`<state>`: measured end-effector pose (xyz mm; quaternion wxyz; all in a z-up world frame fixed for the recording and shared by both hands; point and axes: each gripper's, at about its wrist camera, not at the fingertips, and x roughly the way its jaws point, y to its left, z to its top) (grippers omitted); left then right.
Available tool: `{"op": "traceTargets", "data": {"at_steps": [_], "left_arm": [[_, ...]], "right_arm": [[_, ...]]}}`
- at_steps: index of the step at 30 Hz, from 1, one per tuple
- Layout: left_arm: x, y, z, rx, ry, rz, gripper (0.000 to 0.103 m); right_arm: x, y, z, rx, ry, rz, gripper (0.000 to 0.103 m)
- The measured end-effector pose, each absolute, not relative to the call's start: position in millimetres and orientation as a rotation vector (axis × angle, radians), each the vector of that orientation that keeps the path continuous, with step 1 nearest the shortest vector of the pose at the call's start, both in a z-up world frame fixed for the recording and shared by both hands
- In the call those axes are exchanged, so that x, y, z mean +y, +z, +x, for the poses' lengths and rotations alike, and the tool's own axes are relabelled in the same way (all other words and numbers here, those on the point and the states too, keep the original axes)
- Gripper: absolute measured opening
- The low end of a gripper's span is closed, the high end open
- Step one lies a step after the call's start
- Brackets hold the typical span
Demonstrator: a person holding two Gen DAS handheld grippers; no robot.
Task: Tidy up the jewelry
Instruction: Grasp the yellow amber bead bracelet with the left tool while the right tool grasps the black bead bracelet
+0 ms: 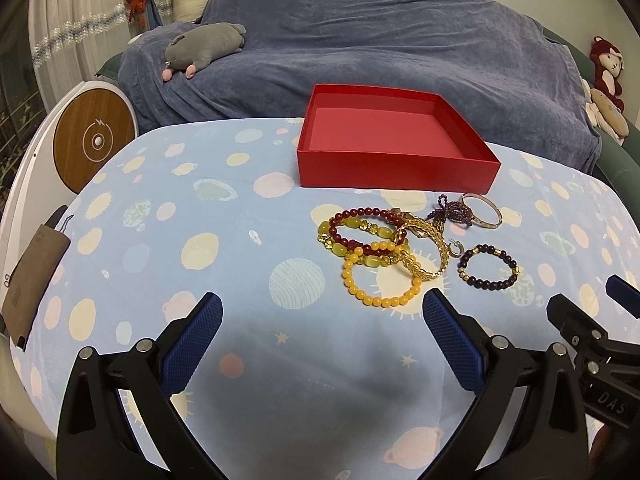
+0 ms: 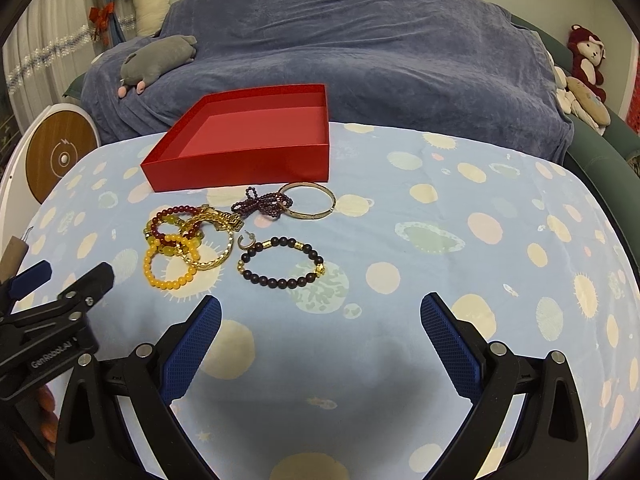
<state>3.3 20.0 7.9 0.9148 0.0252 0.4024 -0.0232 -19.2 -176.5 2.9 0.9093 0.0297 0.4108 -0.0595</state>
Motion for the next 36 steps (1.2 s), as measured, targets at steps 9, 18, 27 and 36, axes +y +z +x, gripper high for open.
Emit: {"op": "traceTargets", "data": {"at_steps": [9,18,27,36], "left_arm": [[39,-10,21,0.845,-0.031,0.061,0.096],[34,-34,42,0.878,-0.089,0.053,0.085],[21,-51,58,0.901,-0.129,0.061,0.063],[13,-48,61,0.898,-0.180,0.057,0.018]], "right_arm": [[-188,-12,5,0.867,-0.158,0.072,0.095],[-180,-20,23,0.879,-0.132,0.089,0.092],[-178,-25,35,0.895,-0.123,0.077,0.082],[-178,-42,51,0.941,-0.089,0.072,0.045]]}}
